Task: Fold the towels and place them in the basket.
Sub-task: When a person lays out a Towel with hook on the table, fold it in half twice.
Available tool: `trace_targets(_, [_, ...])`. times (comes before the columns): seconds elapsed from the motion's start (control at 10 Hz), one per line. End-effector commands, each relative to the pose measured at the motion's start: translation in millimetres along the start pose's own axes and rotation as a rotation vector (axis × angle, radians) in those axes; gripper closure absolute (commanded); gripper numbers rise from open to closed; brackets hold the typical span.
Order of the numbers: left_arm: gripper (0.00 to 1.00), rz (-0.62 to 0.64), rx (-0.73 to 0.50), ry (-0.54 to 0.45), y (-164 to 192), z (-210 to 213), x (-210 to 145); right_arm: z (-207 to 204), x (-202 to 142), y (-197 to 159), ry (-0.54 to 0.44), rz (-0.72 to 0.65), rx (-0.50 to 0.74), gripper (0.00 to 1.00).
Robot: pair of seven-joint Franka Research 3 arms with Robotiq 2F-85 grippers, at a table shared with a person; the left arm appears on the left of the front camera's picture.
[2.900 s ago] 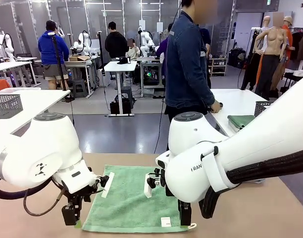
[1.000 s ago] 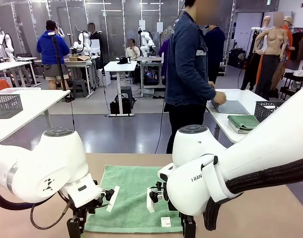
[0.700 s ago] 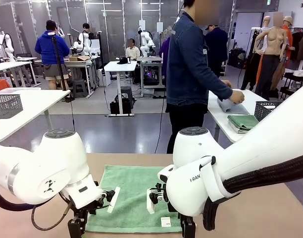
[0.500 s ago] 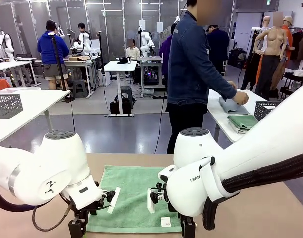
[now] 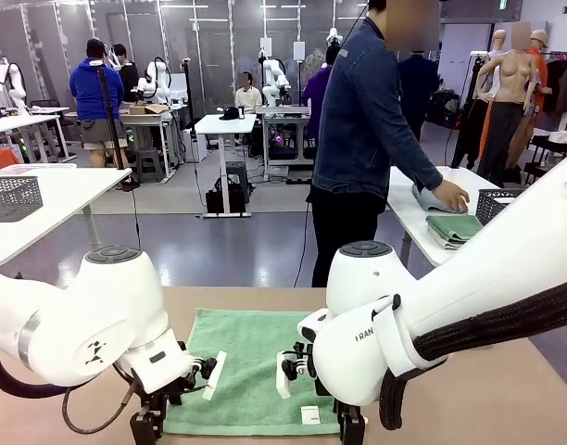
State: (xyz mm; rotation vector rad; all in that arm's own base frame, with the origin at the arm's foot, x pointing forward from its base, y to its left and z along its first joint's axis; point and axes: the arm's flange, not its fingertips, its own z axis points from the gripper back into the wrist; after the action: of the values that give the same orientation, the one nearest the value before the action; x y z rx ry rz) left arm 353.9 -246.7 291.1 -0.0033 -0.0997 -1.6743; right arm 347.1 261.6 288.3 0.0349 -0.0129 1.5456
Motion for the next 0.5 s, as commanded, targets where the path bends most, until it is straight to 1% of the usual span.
trace_targets(0.0, [0.27, 0.000, 0.029, -0.017, 0.4, 2.1, 3.4, -1.2, -0.9, -1.7, -0.015, -0.008, -0.017, 0.33])
trace_targets(0.1, [0.21, 0.008, 0.027, -0.023, 0.7, 4.0, 4.2, 0.0, -0.8, -2.5, -0.017, -0.010, -0.017, 0.27])
trace_targets(0.4, [0.21, 0.012, 0.030, 0.004, 5.0, 5.7, 6.8, 3.5, 0.6, -6.0, -0.013, -0.008, -0.032, 0.27])
